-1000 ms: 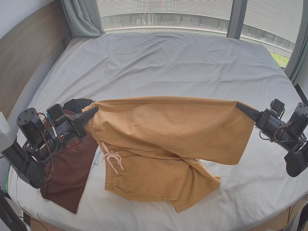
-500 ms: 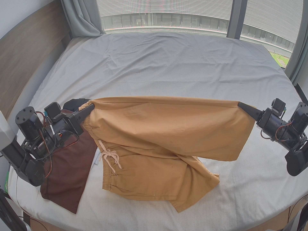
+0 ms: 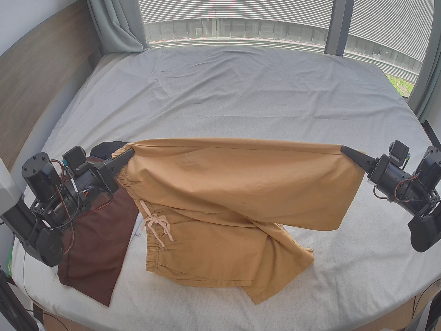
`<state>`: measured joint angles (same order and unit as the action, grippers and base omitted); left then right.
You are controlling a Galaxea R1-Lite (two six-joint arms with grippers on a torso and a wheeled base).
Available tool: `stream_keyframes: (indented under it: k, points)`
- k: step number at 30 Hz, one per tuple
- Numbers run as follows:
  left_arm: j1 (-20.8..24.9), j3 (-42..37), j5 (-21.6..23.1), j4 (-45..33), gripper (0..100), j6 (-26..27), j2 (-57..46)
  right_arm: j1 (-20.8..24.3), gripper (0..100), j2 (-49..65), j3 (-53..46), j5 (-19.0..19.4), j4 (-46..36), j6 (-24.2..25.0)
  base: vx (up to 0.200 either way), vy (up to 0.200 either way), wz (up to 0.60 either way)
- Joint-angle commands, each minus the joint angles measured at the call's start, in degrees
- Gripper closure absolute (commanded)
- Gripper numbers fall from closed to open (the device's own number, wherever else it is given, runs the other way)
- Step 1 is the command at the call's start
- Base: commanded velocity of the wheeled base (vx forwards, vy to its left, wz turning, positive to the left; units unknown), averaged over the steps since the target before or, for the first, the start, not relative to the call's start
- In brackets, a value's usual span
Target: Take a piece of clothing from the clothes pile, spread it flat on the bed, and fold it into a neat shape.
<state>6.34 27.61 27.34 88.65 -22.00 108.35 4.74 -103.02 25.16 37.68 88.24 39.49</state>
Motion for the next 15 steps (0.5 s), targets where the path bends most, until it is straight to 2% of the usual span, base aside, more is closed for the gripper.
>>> stream_keyframes:
  k: [1,15]
  points:
    - [-0.3,0.3,0.0,0.0,100,-0.1,0.4,0.0,100,-0.1,0.1,0.0,0.0,0.0,0.0,0.0,0.0]
    - [-0.5,1.0,0.0,0.0,100,0.0,1.0,0.6,100,-0.6,-0.1,0.0,0.0,-1.9,0.0,0.0,0.0]
